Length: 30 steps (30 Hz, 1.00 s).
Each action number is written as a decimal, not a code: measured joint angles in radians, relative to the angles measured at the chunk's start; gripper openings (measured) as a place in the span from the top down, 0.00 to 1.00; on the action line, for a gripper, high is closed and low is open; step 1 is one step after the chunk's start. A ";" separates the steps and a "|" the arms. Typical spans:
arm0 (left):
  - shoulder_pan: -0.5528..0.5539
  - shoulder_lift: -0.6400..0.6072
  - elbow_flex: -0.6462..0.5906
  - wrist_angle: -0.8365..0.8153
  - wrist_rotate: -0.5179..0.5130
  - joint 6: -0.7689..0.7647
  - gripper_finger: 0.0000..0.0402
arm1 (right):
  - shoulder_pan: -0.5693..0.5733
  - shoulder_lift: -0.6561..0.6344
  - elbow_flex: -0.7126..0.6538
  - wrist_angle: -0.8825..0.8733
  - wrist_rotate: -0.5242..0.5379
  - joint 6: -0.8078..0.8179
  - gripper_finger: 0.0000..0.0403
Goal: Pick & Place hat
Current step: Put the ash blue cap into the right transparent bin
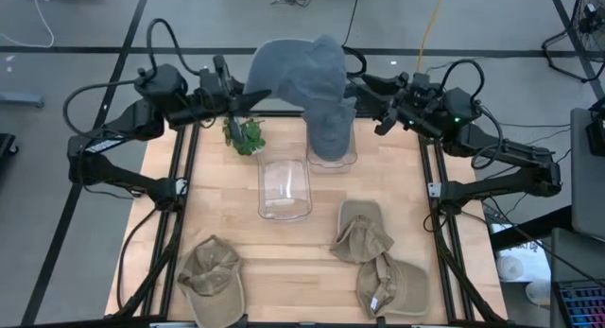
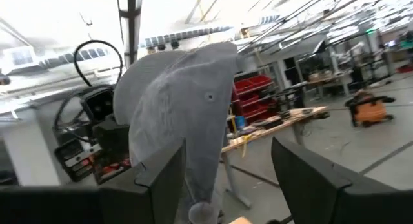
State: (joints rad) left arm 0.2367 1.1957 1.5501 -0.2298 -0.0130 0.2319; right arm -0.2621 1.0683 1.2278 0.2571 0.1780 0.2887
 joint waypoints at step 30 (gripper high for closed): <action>-0.043 0.052 0.000 0.122 0.020 -0.024 0.98 | 0.002 0.030 0.000 0.023 -0.288 0.119 0.48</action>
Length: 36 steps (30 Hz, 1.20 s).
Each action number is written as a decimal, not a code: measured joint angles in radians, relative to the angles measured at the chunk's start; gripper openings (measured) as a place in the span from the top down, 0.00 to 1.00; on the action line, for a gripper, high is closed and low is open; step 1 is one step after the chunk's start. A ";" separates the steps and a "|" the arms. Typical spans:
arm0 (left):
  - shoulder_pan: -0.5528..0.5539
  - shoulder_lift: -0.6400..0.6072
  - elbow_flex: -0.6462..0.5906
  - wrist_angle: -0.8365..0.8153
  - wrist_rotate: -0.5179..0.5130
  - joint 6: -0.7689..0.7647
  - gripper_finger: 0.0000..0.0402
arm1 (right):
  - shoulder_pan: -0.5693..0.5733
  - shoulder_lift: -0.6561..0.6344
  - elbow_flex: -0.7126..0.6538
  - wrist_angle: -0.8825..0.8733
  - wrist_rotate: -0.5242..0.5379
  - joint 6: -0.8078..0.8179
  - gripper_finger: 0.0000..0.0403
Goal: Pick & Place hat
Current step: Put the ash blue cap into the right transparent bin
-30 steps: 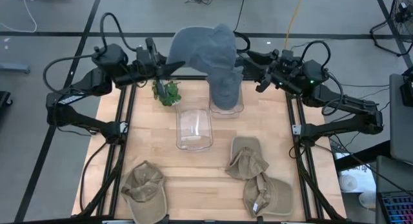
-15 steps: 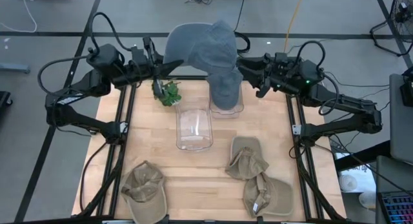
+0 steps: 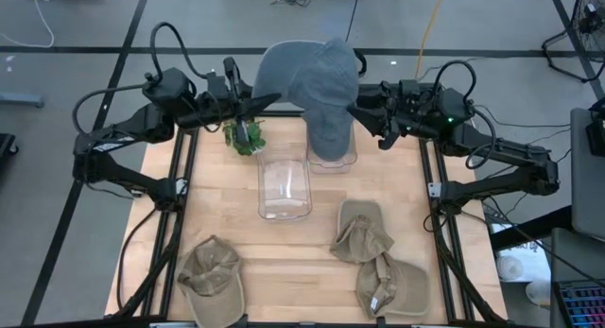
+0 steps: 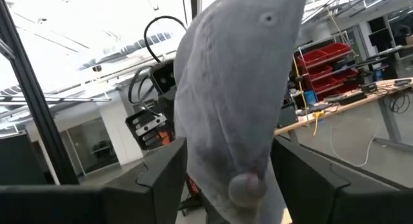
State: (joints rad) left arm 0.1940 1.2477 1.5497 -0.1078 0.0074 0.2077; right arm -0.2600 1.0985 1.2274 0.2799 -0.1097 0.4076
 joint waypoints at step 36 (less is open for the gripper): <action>0.004 -0.054 0.000 -0.400 0.043 -0.248 0.53 | -0.050 -0.054 0.186 -0.452 -0.330 -0.166 0.92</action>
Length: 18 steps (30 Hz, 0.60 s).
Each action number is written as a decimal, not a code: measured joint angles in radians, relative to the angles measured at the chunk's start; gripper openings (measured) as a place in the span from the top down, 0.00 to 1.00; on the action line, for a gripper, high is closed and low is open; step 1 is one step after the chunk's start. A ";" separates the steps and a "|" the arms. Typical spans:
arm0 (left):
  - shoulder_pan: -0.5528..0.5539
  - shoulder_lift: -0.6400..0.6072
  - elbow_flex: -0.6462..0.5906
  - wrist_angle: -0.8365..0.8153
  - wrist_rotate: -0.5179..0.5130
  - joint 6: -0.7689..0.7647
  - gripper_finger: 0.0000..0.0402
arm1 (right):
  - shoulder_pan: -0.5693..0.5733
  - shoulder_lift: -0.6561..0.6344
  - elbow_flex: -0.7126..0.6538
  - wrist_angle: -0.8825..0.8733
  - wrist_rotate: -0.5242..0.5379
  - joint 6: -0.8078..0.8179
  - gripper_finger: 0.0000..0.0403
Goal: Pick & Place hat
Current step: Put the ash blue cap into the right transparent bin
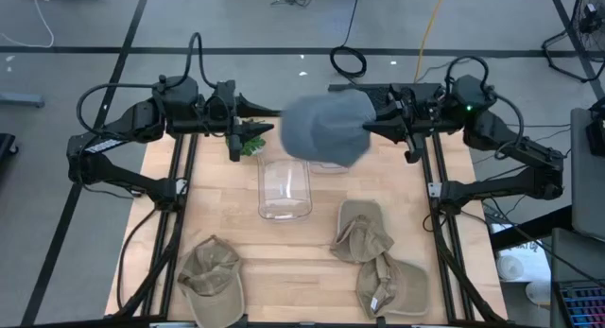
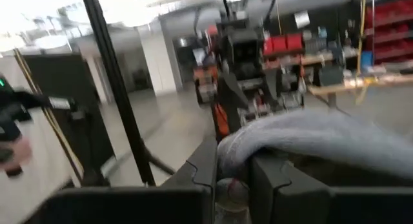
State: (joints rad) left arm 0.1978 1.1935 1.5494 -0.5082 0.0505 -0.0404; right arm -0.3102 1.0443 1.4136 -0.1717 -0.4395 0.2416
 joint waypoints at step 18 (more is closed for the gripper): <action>0.000 -0.002 0.000 -0.049 0.002 -0.022 0.55 | -0.031 0.210 0.375 -0.609 -0.070 -0.398 0.92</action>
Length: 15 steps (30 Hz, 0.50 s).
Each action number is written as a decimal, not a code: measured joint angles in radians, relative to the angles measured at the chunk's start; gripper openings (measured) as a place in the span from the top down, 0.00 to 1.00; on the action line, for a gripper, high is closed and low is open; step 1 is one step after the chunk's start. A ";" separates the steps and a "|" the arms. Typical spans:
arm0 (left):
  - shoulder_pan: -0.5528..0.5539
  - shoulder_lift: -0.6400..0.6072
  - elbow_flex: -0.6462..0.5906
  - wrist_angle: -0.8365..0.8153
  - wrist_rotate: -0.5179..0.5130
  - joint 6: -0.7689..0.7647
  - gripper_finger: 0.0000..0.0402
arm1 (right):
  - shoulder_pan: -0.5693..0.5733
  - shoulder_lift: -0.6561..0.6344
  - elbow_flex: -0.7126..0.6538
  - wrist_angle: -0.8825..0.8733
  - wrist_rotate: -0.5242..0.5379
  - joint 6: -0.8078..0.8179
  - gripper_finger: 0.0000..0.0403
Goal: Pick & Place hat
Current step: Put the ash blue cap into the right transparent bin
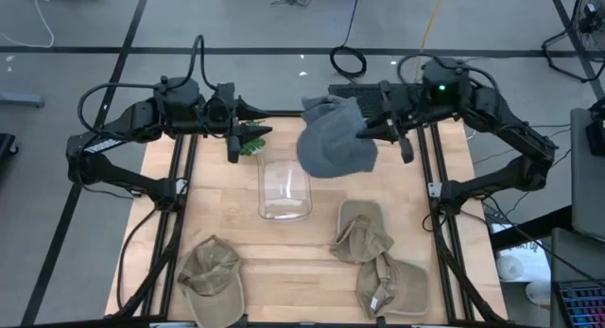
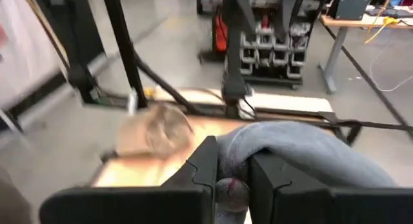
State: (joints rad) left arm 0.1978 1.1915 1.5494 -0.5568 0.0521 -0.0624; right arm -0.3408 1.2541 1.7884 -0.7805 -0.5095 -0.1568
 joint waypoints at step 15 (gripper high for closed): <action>0.000 0.000 0.000 -0.001 0.000 0.000 0.56 | 0.004 0.144 0.083 -0.259 0.443 -0.527 0.92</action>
State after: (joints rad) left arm 0.1978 1.1915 1.5494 -0.5579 0.0517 -0.0619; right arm -0.3366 1.3980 1.8709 -1.0395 -0.0662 -0.6843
